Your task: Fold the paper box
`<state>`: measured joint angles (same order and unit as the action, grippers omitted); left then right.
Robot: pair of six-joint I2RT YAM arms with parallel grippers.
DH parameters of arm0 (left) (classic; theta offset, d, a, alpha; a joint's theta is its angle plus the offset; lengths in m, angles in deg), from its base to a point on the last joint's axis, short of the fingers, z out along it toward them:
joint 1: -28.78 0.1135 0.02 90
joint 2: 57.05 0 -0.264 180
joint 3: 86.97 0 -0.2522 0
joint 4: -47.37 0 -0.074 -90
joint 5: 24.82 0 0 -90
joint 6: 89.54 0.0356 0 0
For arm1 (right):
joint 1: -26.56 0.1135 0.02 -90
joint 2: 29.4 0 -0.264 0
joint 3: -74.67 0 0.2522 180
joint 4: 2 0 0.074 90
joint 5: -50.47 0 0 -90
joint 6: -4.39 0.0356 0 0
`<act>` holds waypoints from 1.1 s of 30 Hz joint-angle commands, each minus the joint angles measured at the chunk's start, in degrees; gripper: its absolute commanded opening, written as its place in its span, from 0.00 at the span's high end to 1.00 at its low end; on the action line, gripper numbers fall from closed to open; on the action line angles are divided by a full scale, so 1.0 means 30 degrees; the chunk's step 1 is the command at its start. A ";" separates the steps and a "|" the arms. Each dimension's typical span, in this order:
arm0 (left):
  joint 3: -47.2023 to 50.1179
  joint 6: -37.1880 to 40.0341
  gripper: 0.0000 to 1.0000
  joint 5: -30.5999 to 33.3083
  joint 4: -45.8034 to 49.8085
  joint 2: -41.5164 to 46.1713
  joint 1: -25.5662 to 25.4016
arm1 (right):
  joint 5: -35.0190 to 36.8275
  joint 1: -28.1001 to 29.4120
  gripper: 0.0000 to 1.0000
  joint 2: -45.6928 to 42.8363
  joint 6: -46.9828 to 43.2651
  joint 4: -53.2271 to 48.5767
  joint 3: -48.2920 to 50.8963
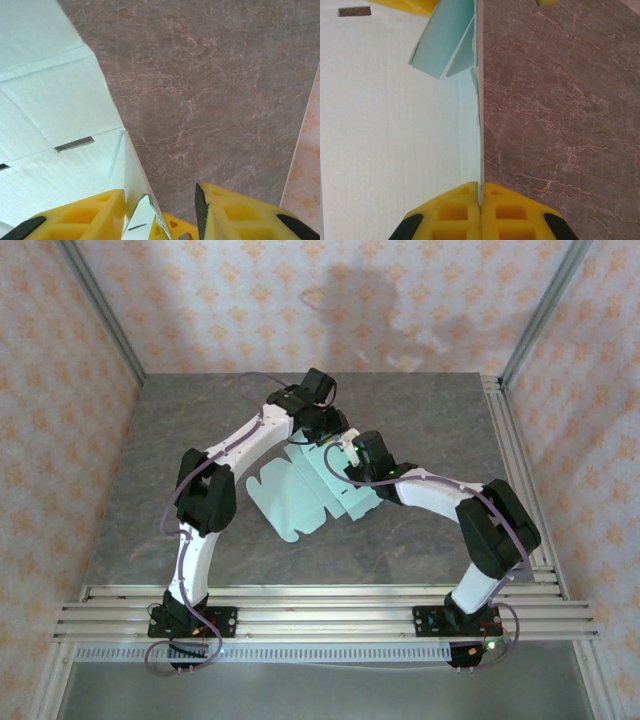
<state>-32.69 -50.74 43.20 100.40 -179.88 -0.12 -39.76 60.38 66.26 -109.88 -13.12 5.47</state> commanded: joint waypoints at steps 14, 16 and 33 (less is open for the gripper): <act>-0.0508 -0.1102 0.65 -0.0107 -0.0356 -0.0533 -0.0298 | -0.0429 0.0241 1.00 -0.0359 -0.0158 0.0559 -0.0387; -0.0855 -0.0958 0.68 -0.0135 -0.0110 -0.0713 -0.0267 | -0.0451 0.0240 1.00 -0.0366 -0.0199 0.0544 -0.0416; -0.0943 -0.0872 0.80 0.0002 0.0102 -0.0681 -0.0239 | -0.0392 0.0239 1.00 -0.0276 -0.0224 0.0492 -0.0446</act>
<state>-33.61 -53.69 43.31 100.75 -181.08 -0.10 -39.52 60.38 66.26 -109.88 -13.30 5.47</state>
